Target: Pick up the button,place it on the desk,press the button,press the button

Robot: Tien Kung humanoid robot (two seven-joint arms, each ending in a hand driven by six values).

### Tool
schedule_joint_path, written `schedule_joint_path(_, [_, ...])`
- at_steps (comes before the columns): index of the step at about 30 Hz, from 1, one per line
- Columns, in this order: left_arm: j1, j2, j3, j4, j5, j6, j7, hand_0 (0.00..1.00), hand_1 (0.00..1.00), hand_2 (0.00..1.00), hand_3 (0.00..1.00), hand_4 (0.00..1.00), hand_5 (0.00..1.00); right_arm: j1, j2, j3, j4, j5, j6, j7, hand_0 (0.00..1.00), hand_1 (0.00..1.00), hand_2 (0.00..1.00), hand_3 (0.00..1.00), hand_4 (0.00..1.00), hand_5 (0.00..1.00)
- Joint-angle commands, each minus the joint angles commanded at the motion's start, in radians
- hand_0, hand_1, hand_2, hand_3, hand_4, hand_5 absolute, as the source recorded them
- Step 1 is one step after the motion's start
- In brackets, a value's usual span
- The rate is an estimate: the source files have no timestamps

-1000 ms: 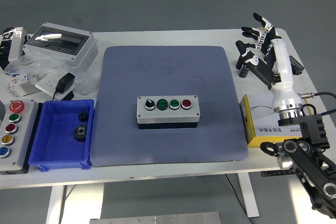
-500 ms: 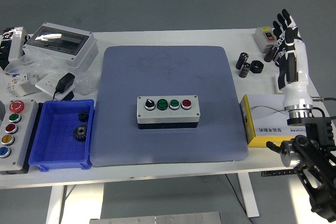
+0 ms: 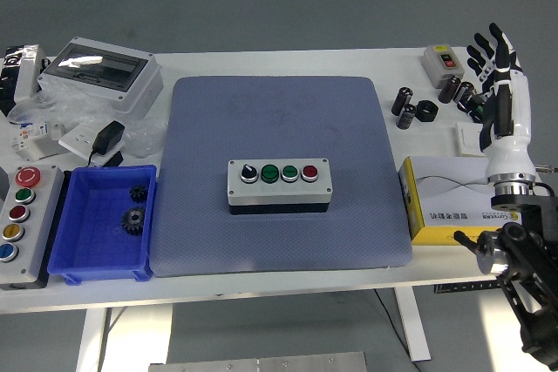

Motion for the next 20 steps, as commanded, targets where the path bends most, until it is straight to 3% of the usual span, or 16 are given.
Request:
schedule_joint_path(5, [0.011,-0.010,-0.007,0.000,-0.007,0.002,0.005,0.626,0.596,0.530,0.609,0.676,0.530,-0.008,0.005,0.015,-0.018,0.066,0.060,0.034,0.704,0.695,0.721,0.836,0.497,0.972])
schedule_joint_path(6, [0.012,-0.012,-0.010,0.000,-0.005,0.002,0.007,0.626,0.596,0.532,0.609,0.677,0.532,-0.008,0.007,0.016,-0.024,0.085,0.075,0.043,0.629,0.642,0.661,0.833,0.395,0.555])
schedule_joint_path(11, [0.017,-0.021,-0.022,0.000,0.001,0.002,0.015,0.626,0.596,0.532,0.609,0.677,0.532,-0.007,0.025,0.012,-0.062,0.206,0.173,0.065,0.629,0.642,0.661,0.833,0.395,0.555])
schedule_joint_path(12, [0.017,-0.022,-0.022,0.000,0.001,0.002,0.014,0.626,0.596,0.533,0.609,0.677,0.536,-0.006,0.027,0.011,-0.064,0.229,0.190,0.061,0.645,0.653,0.677,0.757,0.431,0.552])
schedule_joint_path(14, [0.016,-0.023,-0.019,0.000,-0.001,0.001,0.012,0.626,0.596,0.533,0.609,0.677,0.536,-0.006,0.031,0.012,-0.064,0.274,0.220,0.047,0.645,0.653,0.677,0.757,0.431,0.552])
schedule_joint_path(20, [0.012,-0.022,-0.017,0.000,-0.006,0.002,0.008,0.626,0.596,0.533,0.609,0.677,0.536,-0.002,0.028,0.005,-0.039,0.286,0.223,-0.005,0.645,0.653,0.677,0.757,0.431,0.552])
